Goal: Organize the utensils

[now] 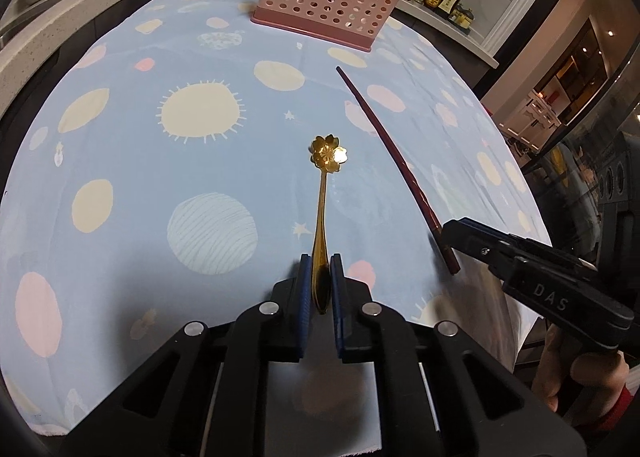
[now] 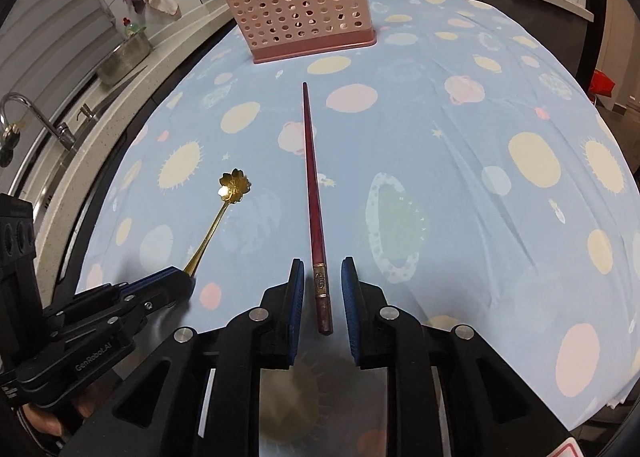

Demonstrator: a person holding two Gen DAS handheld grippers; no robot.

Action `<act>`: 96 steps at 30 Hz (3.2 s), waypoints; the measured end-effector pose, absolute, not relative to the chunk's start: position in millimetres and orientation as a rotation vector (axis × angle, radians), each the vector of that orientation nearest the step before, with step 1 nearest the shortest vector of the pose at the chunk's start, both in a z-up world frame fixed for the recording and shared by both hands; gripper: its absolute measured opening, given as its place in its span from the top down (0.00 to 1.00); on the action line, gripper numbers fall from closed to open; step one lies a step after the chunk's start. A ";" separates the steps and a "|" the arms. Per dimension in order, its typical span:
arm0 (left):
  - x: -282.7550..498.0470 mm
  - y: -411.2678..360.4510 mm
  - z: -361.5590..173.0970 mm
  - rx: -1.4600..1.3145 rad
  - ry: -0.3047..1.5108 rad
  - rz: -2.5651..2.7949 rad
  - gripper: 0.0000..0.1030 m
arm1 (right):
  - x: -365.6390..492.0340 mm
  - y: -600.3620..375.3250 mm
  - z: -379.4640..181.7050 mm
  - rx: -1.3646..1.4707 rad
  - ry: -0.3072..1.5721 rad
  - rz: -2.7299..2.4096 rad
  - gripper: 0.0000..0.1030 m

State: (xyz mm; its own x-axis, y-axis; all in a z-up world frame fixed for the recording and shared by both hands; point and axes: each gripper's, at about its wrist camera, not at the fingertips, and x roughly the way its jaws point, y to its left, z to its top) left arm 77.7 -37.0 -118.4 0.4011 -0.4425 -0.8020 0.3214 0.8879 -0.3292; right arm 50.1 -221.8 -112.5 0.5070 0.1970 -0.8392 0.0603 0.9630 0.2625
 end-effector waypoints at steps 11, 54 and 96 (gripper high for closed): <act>71.7 -38.0 -101.3 -0.128 1.017 -0.496 0.99 | 46.7 -221.8 -120.0 0.232 1.031 0.068 0.92; 173.4 -31.8 69.6 -0.076 0.663 -0.465 0.99 | 115.1 -290.6 89.5 0.367 0.491 0.051 0.93; 360.6 -54.4 120.0 0.039 0.569 -0.377 0.99 | 299.2 -308.1 164.6 0.241 0.293 -0.043 0.93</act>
State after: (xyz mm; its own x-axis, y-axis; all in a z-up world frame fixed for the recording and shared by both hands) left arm 360.6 -54.4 120.0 0.7760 -0.3377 -0.5327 0.3589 0.9309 -0.0673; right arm 299.2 -308.1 164.6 0.9568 -0.0073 -0.2907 0.0769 0.9705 0.2286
